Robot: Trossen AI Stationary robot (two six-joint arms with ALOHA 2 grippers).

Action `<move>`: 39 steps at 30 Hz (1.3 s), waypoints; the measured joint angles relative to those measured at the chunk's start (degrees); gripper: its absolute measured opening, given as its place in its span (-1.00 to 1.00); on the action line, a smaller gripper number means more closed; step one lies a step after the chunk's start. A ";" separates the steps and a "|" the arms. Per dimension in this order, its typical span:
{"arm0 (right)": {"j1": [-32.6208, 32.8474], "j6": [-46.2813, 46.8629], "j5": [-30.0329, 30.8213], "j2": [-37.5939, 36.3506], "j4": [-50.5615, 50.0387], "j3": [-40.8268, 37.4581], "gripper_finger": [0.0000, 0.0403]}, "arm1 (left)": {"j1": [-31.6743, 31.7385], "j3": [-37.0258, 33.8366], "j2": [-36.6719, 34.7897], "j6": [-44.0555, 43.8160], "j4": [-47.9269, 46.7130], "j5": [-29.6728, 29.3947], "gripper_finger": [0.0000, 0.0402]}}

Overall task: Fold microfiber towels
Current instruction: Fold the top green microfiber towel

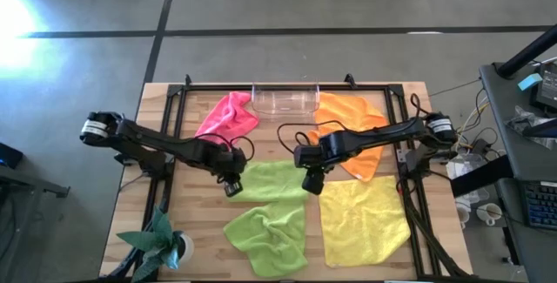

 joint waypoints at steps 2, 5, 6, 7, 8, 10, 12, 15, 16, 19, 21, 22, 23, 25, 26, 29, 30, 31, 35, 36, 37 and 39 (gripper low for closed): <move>0.22 0.00 -0.04 0.01 0.09 -0.05 -0.27 | 0.00 -1.87 0.00 -0.12 2.82 0.00 -0.45; 0.11 0.13 0.02 0.02 0.17 -0.05 -0.31 | 0.05 -3.70 0.00 -0.10 4.10 -0.37 -0.56; 0.11 0.26 0.05 0.01 0.19 -0.05 -0.32 | 0.09 -4.24 0.00 -0.01 4.13 -1.01 -0.60; 0.09 0.52 0.14 0.02 0.19 -0.05 -0.34 | 0.09 -4.81 0.00 0.16 4.39 -2.03 -0.64; 0.11 0.89 0.13 0.02 0.19 -0.05 -0.35 | 0.11 -5.44 0.00 0.22 5.13 -2.82 -0.69; 0.11 1.32 0.11 0.04 0.23 -0.05 -0.37 | 0.40 -6.70 0.00 0.28 6.52 -3.21 -0.80; 0.11 1.34 0.09 0.08 0.25 -0.05 -0.39 | 0.48 -7.11 0.56 0.32 6.80 -3.54 -0.93; 0.09 1.61 0.11 0.11 0.27 -0.05 -0.43 | 0.51 -7.06 1.76 1.81 7.48 -4.86 -0.97; 0.09 1.77 0.14 0.11 0.40 -0.05 -0.44 | 0.73 -7.02 2.24 2.60 8.25 -4.86 -0.97; 0.09 2.48 0.18 0.11 0.64 -0.05 -0.47 | 1.44 -6.93 4.10 4.67 10.19 -4.86 -0.96; 0.09 2.63 0.18 0.11 0.80 -0.05 -0.49 | 2.39 -6.86 5.58 6.48 10.68 -5.15 -0.96; 0.09 2.66 0.20 0.11 0.92 -0.05 -0.49 | 3.02 -6.68 6.21 7.50 10.98 -5.40 -0.96; 0.09 2.66 0.20 0.11 1.06 -0.05 -0.50 | 3.78 -6.51 6.87 8.43 11.10 -5.82 -0.96; 0.09 2.83 0.20 0.11 1.11 -0.05 -0.52 | 5.63 -6.03 8.13 10.49 11.19 -6.67 -0.96; 0.09 2.85 0.20 0.11 1.17 -0.05 -0.53 | 6.53 -5.70 8.59 11.62 11.15 -7.11 -0.96; 0.09 2.85 0.66 0.11 1.32 -0.05 -0.56 | 9.43 -4.38 9.63 15.28 10.81 -11.02 -0.96; 0.09 2.87 1.33 0.11 1.34 -0.05 -0.58 | 10.44 -4.06 9.91 16.89 11.05 -12.83 -0.96; 0.09 3.09 2.05 0.11 1.36 -0.05 -0.59 | 11.59 -3.81 10.11 18.56 11.22 -14.16 -0.96; 0.09 5.34 4.51 0.11 1.39 -0.05 -0.63 | 17.19 -2.95 10.88 25.56 14.55 -15.26 -0.96; 0.09 5.86 4.79 0.11 1.39 -0.05 -0.63 | 18.70 -2.73 11.08 26.25 15.23 -15.29 -0.96; 0.07 6.00 4.81 0.11 1.39 -0.05 -0.64 | 20.02 -2.50 11.22 26.68 15.54 -15.28 -0.96; 0.09 6.22 4.85 0.11 1.31 -0.05 -0.66 | 22.21 -1.84 11.17 26.72 14.98 -15.25 -0.96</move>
